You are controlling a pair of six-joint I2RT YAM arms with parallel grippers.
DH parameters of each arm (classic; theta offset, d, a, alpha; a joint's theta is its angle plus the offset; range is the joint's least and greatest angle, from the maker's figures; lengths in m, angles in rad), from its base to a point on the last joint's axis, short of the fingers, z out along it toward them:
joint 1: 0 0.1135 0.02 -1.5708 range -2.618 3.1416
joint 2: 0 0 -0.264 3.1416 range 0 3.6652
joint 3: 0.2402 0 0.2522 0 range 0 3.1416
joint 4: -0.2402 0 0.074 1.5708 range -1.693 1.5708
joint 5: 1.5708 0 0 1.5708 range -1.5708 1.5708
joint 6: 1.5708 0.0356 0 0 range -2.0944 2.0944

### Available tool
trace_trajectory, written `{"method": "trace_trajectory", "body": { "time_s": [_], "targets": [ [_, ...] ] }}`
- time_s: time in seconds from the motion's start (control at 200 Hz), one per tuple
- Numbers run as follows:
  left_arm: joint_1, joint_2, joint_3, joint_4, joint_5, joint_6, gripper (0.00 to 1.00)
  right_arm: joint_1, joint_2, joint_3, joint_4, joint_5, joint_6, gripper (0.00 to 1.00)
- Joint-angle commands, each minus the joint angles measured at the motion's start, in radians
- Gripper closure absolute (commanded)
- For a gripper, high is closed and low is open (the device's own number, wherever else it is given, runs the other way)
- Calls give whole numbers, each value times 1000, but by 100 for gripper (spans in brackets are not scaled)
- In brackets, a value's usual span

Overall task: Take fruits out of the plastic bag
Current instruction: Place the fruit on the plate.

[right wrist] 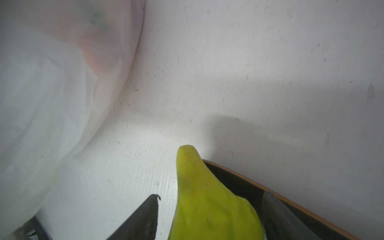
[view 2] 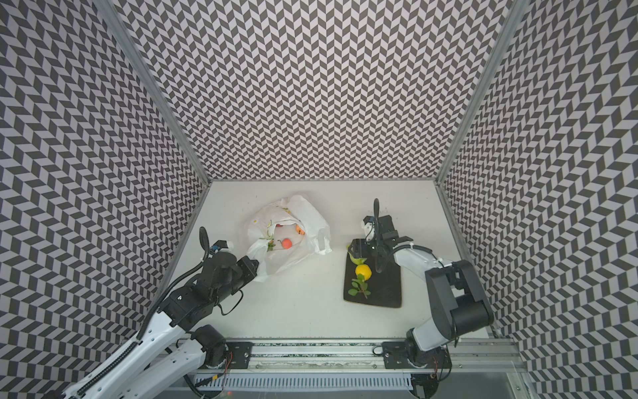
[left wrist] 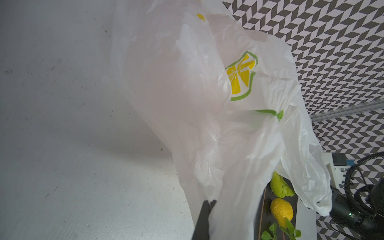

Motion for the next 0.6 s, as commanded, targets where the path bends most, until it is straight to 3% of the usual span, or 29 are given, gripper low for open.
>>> {"method": "trace_trajectory", "body": {
  "time_s": [0.0,0.345,0.446,0.596],
  "targets": [
    [7,-6,-5,-16,-11,8,100,-3,-49,40,2,35,-11,21],
    [8,2,-11,-6,-4,8,100,14,-251,106,-41,67,1,21],
    [7,-1,-11,-7,-11,4,100,104,-327,107,-44,119,20,23],
    [9,-1,-9,-17,-12,1,100,324,-380,119,-25,233,70,25]
  ]
}}
